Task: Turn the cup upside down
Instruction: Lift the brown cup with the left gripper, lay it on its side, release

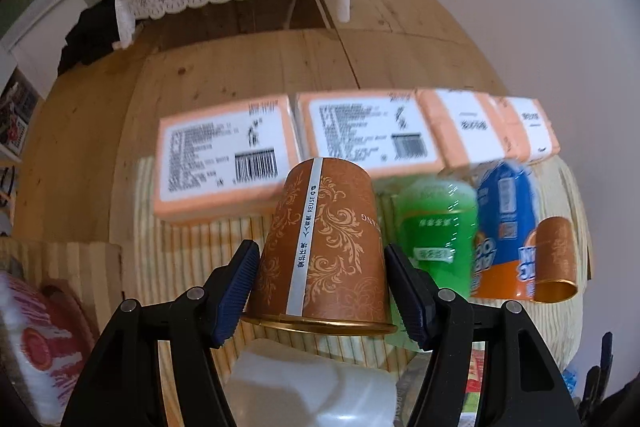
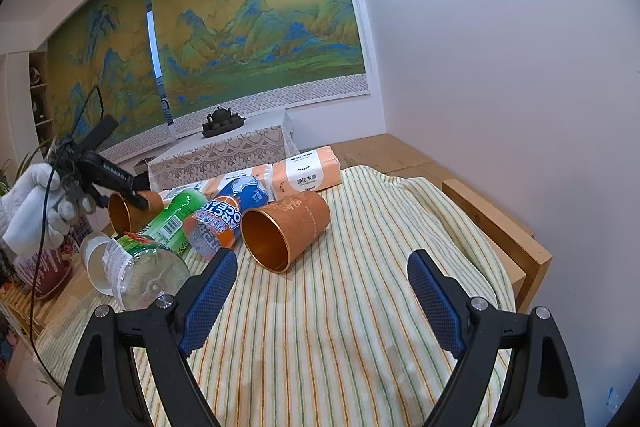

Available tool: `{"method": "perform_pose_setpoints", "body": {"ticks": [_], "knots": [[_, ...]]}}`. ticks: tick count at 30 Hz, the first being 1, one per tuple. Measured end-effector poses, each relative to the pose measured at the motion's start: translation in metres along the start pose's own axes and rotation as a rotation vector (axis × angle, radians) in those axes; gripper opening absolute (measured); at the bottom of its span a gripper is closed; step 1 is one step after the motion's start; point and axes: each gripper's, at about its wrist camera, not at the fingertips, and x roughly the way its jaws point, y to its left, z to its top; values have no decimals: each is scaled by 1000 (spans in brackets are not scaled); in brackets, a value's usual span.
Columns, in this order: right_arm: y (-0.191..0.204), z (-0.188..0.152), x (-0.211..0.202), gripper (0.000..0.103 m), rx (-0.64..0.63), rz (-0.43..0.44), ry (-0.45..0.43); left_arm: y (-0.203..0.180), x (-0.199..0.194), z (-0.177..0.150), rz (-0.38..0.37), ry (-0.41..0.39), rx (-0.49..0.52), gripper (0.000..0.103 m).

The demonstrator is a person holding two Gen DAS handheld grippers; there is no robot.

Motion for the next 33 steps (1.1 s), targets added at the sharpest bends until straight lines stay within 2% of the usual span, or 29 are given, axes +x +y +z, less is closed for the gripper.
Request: {"method": "perform_pose_setpoints", "body": {"ticks": [5, 9, 14, 22, 27, 33], "knots": [[1, 0, -3, 84, 0, 0, -3, 0, -26, 3, -12, -36, -6, 68], [2, 2, -4, 84, -2, 2, -7, -7, -53, -8, -15, -59, 5, 68], [-1, 3, -11, 84, 6, 6, -16, -35, -88, -35, -58, -93, 55, 68], [-2, 0, -30, 84, -5, 11, -26, -98, -116, -95, -155, -93, 155, 68], [-9, -4, -44, 84, -2, 7, -27, -149, -117, -132, -215, -67, 225, 68], [-25, -12, -59, 84, 4, -14, -12, -199, -90, -170, -255, -11, 262, 68]]}}
